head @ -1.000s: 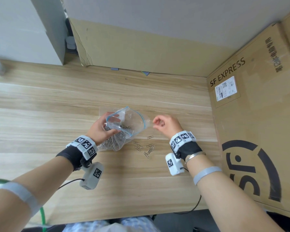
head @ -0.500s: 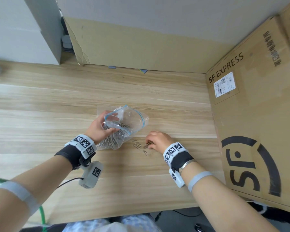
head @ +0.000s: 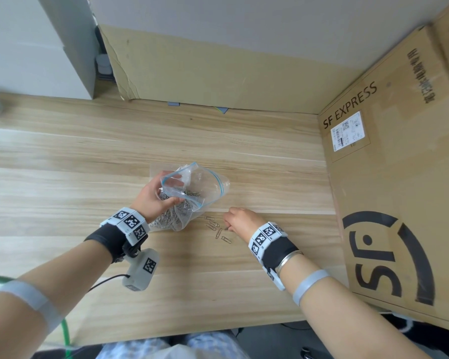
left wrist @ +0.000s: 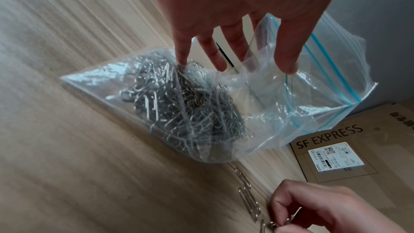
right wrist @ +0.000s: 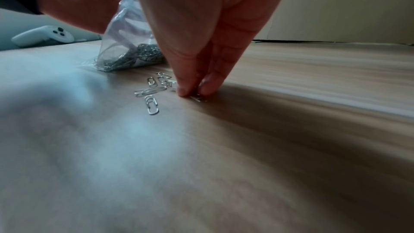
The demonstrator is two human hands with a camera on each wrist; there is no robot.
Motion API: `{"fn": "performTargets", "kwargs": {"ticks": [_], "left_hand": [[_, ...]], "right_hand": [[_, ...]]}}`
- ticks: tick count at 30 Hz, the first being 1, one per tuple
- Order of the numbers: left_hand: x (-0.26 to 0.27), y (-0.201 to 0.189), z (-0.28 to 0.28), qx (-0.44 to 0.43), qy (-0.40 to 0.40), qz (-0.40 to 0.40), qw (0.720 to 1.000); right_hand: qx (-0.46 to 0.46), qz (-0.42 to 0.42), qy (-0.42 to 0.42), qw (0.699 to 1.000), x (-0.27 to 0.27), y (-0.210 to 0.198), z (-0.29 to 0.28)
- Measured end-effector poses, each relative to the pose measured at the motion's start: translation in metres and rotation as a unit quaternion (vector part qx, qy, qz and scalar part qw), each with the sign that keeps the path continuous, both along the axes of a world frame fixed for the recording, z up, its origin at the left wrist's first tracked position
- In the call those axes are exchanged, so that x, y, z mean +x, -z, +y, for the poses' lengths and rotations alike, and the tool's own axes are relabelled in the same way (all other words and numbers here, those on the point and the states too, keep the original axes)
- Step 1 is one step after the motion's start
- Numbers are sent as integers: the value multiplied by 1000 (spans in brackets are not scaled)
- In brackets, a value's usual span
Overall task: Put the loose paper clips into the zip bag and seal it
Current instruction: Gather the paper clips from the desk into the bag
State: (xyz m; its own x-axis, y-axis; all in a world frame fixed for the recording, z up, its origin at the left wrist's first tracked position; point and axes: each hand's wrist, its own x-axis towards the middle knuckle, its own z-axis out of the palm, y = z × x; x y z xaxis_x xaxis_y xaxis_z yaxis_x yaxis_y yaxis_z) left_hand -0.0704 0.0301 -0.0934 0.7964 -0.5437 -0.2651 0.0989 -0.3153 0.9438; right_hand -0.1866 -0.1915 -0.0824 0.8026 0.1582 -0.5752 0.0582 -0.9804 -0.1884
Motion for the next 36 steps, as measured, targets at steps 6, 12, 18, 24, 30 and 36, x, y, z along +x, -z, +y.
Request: {"fn": "performTargets", "kwargs": {"ticks": [6, 12, 18, 24, 30, 36], "left_hand": [[0, -2, -1, 5, 1, -4, 1000], [0, -2, -1, 2, 2, -1, 1000], [1, -3, -1, 3, 3, 0, 1000], [0, -1, 1, 2, -1, -3, 1000], [1, 0, 2, 7, 2, -7, 1000], [1, -1, 1, 7, 1, 0, 1000]], "right_hand": [[85, 19, 86, 992, 4, -9, -8], [189, -43, 212, 958, 30, -62, -21], [259, -148, 187, 936, 64, -90, 1], [273, -136, 190, 933, 75, -76, 15], [236, -157, 328, 901, 52, -65, -24], [87, 97, 247, 960, 12, -24, -32]]}}
